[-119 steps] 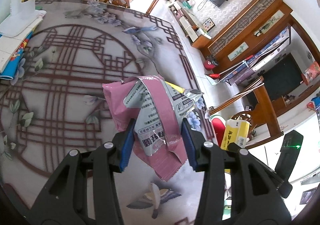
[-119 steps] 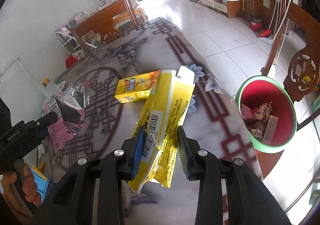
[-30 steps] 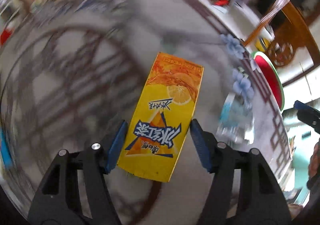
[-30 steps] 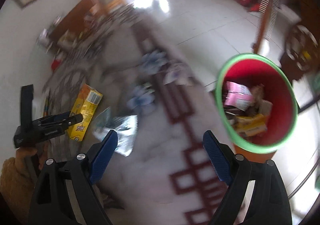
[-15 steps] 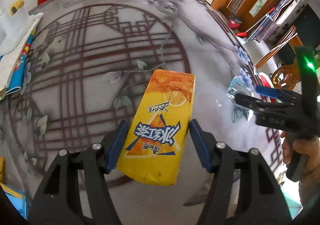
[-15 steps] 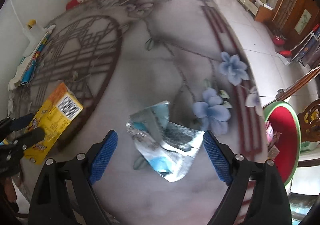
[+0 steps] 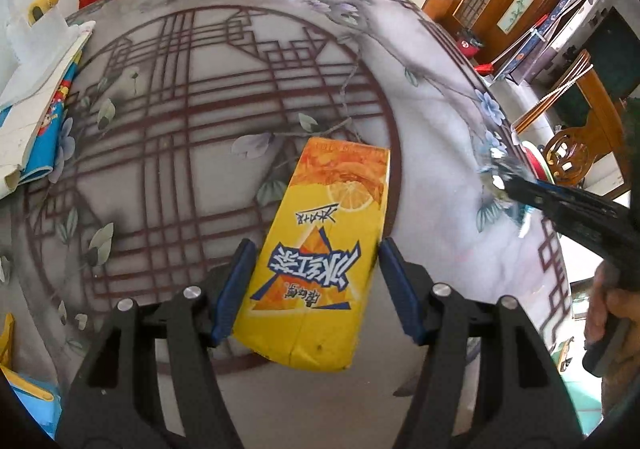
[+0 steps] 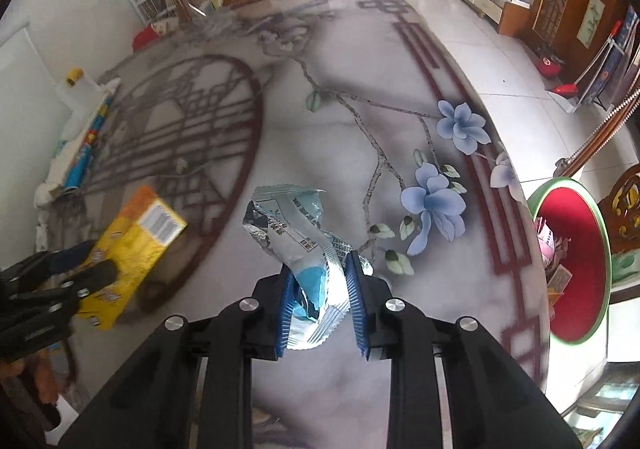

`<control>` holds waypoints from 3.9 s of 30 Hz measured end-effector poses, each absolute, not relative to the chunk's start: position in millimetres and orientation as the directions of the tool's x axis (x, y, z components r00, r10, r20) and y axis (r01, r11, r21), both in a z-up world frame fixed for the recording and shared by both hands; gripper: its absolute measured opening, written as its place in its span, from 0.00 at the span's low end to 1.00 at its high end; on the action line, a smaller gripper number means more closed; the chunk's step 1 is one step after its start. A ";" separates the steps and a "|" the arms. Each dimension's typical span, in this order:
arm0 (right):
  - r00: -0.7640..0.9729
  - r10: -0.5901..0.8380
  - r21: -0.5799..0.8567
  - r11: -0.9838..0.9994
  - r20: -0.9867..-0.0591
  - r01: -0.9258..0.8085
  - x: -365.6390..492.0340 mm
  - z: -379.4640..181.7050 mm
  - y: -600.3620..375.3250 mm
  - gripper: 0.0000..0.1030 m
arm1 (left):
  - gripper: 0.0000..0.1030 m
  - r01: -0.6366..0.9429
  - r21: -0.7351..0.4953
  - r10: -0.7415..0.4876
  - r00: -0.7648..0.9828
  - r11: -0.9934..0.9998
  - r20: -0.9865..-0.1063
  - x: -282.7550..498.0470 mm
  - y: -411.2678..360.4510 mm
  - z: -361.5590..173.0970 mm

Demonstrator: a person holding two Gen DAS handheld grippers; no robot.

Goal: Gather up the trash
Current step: 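Lift the foil wrapper with the right tool toward the red bin while the left tool carries the juice box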

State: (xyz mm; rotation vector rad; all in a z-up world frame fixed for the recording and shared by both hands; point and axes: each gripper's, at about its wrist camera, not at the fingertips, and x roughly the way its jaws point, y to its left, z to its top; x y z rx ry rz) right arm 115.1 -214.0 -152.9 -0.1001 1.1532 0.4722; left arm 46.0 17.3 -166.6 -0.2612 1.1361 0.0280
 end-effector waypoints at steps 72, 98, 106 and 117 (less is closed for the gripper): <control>0.471 0.384 0.330 0.924 -0.794 -0.195 77.8 -95.3 -310.8 0.25 | 0.59 0.020 -0.250 -0.208 0.623 0.968 -0.754 59.7 -74.8 -66.9; 0.501 0.351 0.336 0.934 -0.791 -0.124 91.2 -93.8 -392.5 0.25 | 0.59 0.087 -0.245 -0.247 0.597 0.966 -0.763 84.6 -151.1 -73.7; 0.499 0.353 0.344 0.932 -0.791 -0.115 101.4 -97.8 -422.1 0.25 | 0.59 0.096 -0.241 -0.250 0.587 0.966 -0.770 97.3 -180.1 -79.7; 0.508 0.336 0.354 0.933 -0.793 -0.064 113.8 -105.0 -470.1 0.25 | 0.59 0.137 -0.236 -0.271 0.556 0.962 -0.785 120.3 -224.2 -93.2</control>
